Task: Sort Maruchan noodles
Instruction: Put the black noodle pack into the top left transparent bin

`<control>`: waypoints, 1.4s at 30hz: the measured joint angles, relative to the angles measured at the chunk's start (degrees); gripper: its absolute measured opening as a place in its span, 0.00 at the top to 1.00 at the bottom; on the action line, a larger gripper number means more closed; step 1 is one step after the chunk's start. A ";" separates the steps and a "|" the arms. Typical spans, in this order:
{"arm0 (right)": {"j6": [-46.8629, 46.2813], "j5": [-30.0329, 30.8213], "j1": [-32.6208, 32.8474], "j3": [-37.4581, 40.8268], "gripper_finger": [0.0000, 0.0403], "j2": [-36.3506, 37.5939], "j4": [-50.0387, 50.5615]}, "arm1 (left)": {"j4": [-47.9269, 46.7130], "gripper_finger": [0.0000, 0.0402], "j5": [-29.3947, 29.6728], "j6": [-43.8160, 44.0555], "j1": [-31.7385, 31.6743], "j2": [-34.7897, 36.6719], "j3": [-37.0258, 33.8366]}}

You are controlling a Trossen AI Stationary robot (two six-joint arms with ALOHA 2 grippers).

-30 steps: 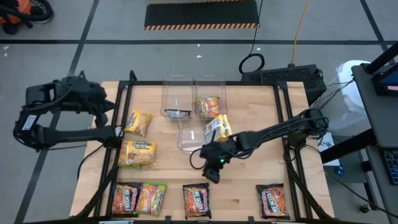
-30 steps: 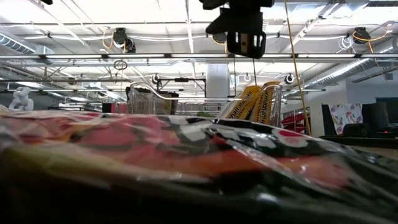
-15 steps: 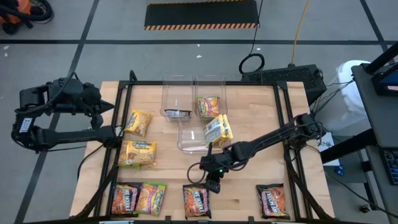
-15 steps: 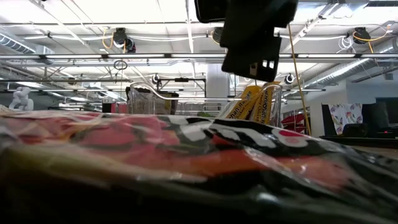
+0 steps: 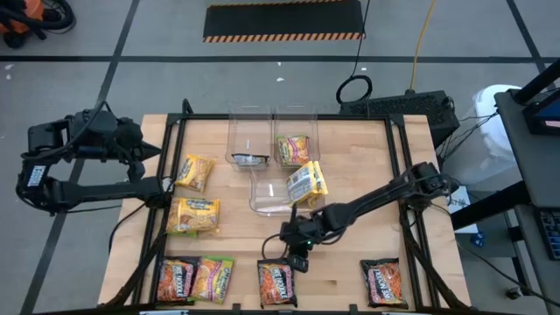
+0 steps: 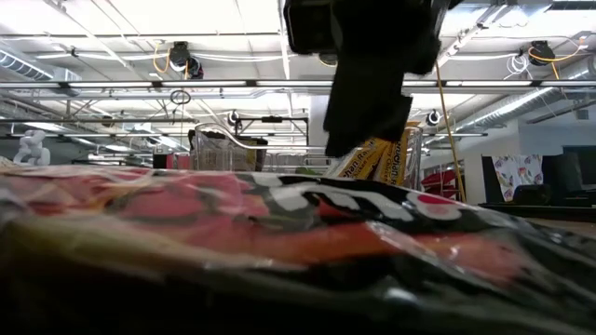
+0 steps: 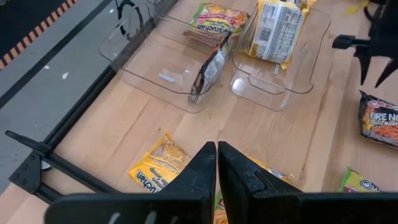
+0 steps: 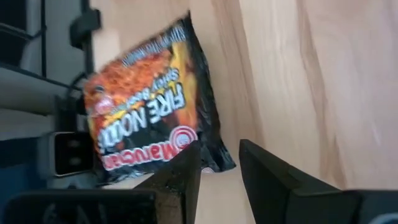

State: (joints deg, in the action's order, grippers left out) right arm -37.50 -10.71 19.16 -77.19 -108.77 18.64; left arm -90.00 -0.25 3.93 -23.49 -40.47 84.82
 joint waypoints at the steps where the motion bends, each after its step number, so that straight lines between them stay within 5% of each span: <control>1: 0.44 -0.10 0.02 0.00 0.74 -0.65 -0.27 | 0.01 0.95 0.02 -0.01 0.00 0.00 0.00; 30: 5.68 -1.59 -0.02 0.02 0.74 -5.66 -3.12 | -0.02 0.95 0.02 -0.25 0.00 -0.02 0.00; 42: 4.88 -7.80 0.05 0.02 0.74 -7.35 -5.20 | -0.02 0.95 0.04 -0.33 -0.01 -0.02 0.00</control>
State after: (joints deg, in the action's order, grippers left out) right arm -32.62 -18.52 19.21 -77.17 -116.13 13.43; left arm -90.02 -0.21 3.61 -23.50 -40.49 84.82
